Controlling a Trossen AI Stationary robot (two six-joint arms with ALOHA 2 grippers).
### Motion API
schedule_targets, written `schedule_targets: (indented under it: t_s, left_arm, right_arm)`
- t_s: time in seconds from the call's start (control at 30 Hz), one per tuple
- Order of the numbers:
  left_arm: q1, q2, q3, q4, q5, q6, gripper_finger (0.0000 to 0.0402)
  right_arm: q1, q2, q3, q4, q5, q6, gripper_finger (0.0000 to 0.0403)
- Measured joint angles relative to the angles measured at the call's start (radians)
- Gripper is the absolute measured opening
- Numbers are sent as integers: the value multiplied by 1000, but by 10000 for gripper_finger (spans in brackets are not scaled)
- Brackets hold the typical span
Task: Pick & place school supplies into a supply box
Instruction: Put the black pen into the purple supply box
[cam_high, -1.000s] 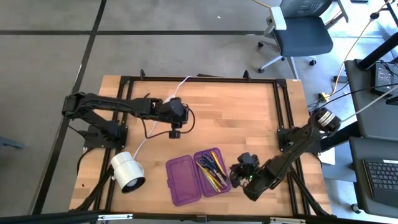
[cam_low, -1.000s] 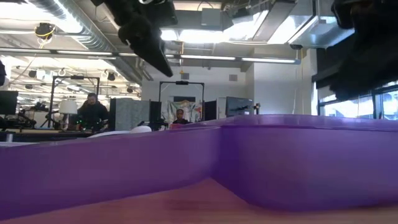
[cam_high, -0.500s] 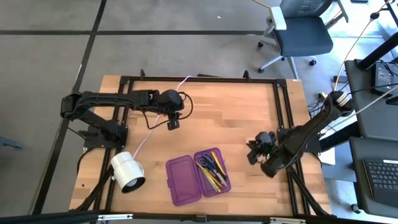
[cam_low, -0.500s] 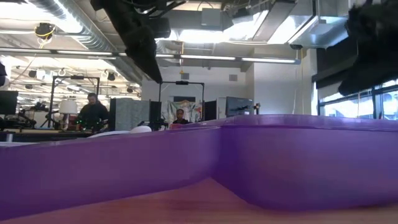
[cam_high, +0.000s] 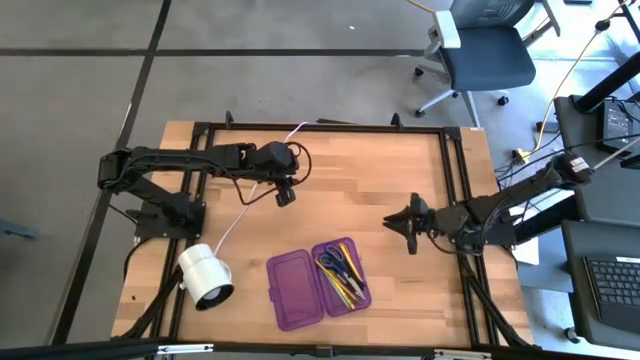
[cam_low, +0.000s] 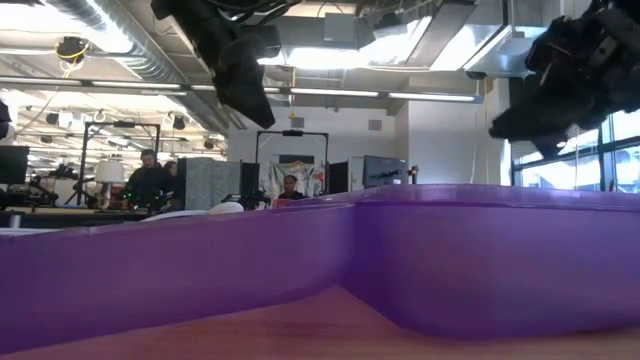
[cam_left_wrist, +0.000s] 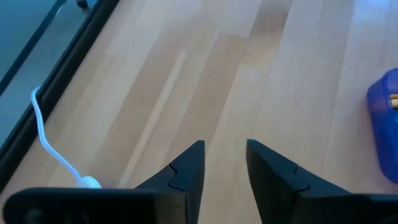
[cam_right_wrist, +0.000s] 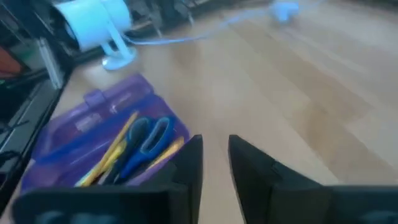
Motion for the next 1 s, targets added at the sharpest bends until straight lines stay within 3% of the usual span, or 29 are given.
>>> schedule_targets:
  t_s: [0.3,0.5,0.67,0.83,0.93,1.0]
  left_arm:
    - [3,2,0,-2,-2,-15,208]
    - [20,2,0,-2,0,0,266]
    - [14,2,0,5,35,-37,279]
    - [14,2,0,12,2,-164,275]
    - [30,2,0,-36,-1,-215,274]
    - [50,3,0,-95,-16,-201,274]
  right_arm:
    - [-238,-11,-101,191,-219,-206,82]
    - [-315,-11,-107,216,-236,-258,82]
    - [-329,-11,-105,226,-189,-272,82]
    - [-329,-11,-102,225,-94,-406,82]
    - [-329,-11,-101,225,-113,-371,82]
    - [-329,-11,-101,225,-180,-311,82]
